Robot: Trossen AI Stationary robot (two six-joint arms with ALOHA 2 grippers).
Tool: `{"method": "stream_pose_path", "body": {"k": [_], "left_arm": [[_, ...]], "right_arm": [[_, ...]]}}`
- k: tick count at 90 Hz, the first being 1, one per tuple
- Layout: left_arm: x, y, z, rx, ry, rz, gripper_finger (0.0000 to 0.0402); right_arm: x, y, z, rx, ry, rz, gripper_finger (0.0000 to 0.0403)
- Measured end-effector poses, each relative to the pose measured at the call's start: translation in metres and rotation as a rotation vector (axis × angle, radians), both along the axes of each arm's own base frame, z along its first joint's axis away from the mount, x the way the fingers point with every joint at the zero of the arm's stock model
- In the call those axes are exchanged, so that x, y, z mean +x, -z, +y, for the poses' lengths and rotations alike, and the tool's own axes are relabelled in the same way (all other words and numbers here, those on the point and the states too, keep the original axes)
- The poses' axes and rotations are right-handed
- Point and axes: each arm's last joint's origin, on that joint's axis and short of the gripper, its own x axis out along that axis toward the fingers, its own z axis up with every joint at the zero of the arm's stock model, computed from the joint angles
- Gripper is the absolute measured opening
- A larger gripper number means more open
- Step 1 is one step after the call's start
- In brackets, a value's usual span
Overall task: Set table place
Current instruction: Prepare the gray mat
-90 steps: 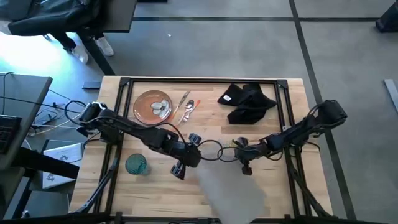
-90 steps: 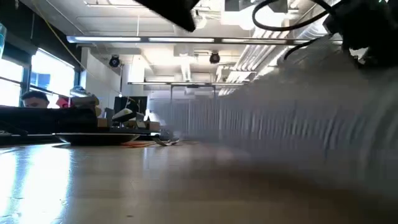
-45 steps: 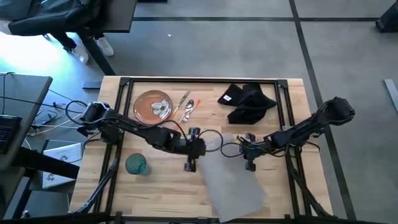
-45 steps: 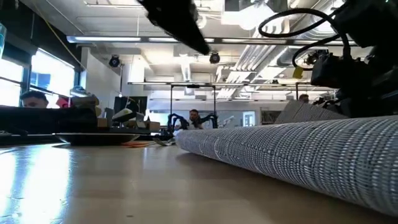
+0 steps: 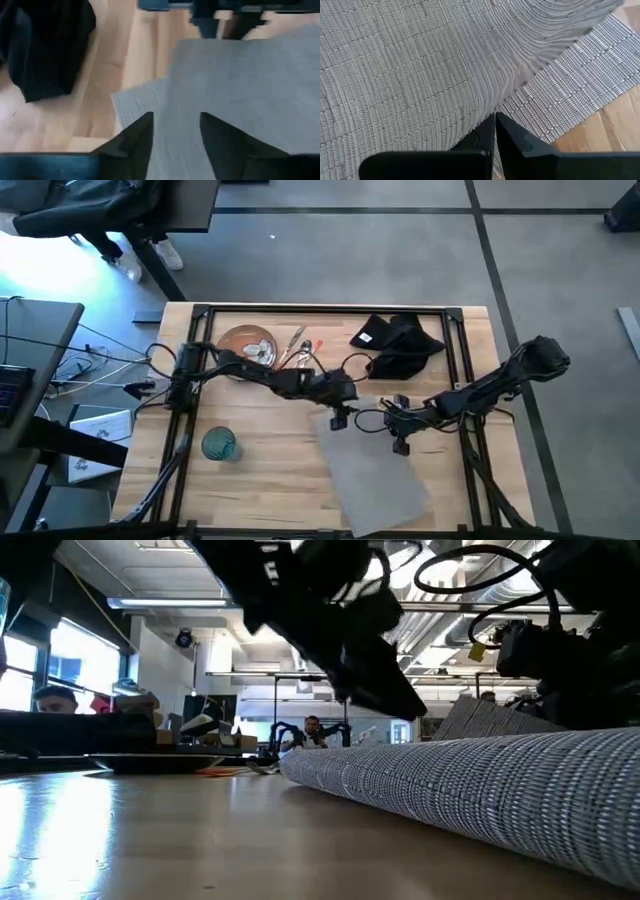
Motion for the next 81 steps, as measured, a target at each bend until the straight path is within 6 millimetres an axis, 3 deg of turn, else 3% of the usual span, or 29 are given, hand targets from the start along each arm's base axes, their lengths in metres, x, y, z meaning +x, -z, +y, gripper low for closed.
{"method": "stream_pose_path", "body": {"k": [25, 40, 50, 63, 74, 81], "left_arm": [[0.020, 0.029, 0.017, -0.116, 0.105, -0.052, 0.0210], [0.033, 0.020, 0.014, -0.149, 0.238, -0.140, 0.0206], [0.036, 0.019, 0.007, -0.099, 0.286, -0.152, 0.0158], [0.034, 0.005, -0.006, -0.133, 0.393, -0.158, 0.0026], [0.024, -0.010, -0.020, -0.150, 0.392, -0.075, 0.0011], [0.013, -0.030, -0.035, -0.107, 0.397, -0.033, 0.0003]], "right_arm": [[0.001, -0.001, 0.000, 0.000, -0.006, -0.015, 0.0000], [0.001, -0.002, 0.000, -0.002, 0.002, -0.018, 0.0000], [0.001, -0.002, 0.000, -0.002, 0.003, -0.018, 0.0000], [0.002, -0.002, 0.000, -0.001, 0.003, -0.020, 0.0000], [0.002, -0.002, 0.000, -0.001, 0.003, -0.020, 0.0000], [0.002, -0.002, 0.000, -0.003, 0.001, -0.023, 0.0000]]}}
